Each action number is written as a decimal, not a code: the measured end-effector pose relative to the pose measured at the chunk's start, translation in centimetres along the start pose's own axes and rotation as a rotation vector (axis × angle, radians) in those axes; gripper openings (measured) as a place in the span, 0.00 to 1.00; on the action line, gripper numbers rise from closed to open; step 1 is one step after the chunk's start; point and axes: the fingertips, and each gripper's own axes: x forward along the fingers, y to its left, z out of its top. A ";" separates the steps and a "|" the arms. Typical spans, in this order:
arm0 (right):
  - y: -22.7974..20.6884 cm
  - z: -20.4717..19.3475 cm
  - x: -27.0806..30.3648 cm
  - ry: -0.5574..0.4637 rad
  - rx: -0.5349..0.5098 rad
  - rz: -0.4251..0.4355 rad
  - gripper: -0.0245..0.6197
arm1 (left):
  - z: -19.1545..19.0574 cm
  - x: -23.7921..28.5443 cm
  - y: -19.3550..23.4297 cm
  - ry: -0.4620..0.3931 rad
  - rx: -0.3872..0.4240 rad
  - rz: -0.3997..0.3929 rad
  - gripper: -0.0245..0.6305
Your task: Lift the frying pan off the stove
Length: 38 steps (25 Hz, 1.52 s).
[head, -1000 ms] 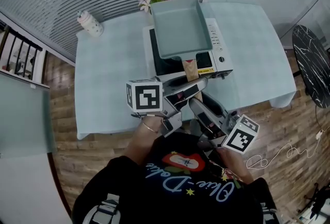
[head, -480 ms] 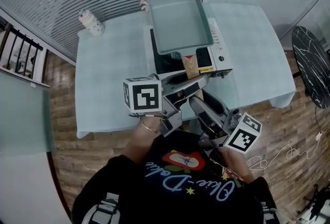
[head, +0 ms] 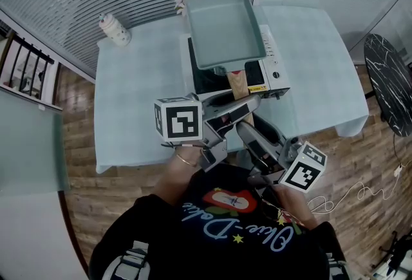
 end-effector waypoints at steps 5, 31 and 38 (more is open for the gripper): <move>0.0 0.0 0.0 -0.001 0.003 0.001 0.31 | 0.1 -0.1 0.0 -0.005 0.000 0.001 0.32; -0.1 -0.1 -0.1 -0.007 0.011 0.012 0.31 | -0.2 0.0 0.2 0.003 0.005 0.013 0.32; -0.1 -0.1 -0.1 -0.007 0.016 0.010 0.31 | -0.2 0.0 0.2 0.004 0.000 0.015 0.32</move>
